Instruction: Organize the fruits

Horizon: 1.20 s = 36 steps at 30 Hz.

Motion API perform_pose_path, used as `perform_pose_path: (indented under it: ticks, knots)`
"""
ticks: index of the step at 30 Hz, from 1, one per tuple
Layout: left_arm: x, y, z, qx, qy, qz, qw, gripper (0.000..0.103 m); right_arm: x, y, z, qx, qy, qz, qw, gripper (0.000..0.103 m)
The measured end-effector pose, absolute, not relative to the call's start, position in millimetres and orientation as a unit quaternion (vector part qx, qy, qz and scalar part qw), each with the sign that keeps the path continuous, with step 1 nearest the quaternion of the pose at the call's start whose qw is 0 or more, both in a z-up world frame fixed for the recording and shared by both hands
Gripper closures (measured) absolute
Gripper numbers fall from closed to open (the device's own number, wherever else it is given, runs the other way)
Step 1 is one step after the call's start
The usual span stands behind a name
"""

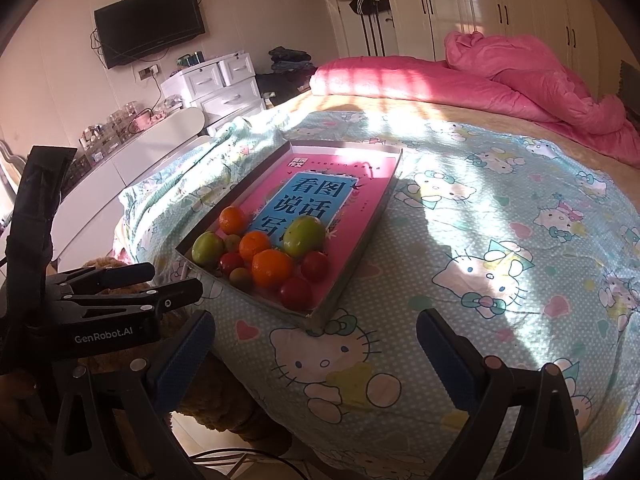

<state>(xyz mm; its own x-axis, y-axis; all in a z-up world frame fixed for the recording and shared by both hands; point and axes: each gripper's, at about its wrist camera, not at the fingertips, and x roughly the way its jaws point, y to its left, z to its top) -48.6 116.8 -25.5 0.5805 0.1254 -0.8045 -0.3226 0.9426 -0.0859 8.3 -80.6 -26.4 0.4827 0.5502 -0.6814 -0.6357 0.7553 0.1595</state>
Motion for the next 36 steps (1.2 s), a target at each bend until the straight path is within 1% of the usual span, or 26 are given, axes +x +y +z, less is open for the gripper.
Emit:
perform_pose_path:
  ticks: [36]
  knots:
    - [-47.1, 113.9, -26.8, -0.094, 0.449, 0.127, 0.879, 0.026, 13.1, -84.2, -24.3, -0.056, 0.37, 0.327, 0.868, 0.001]
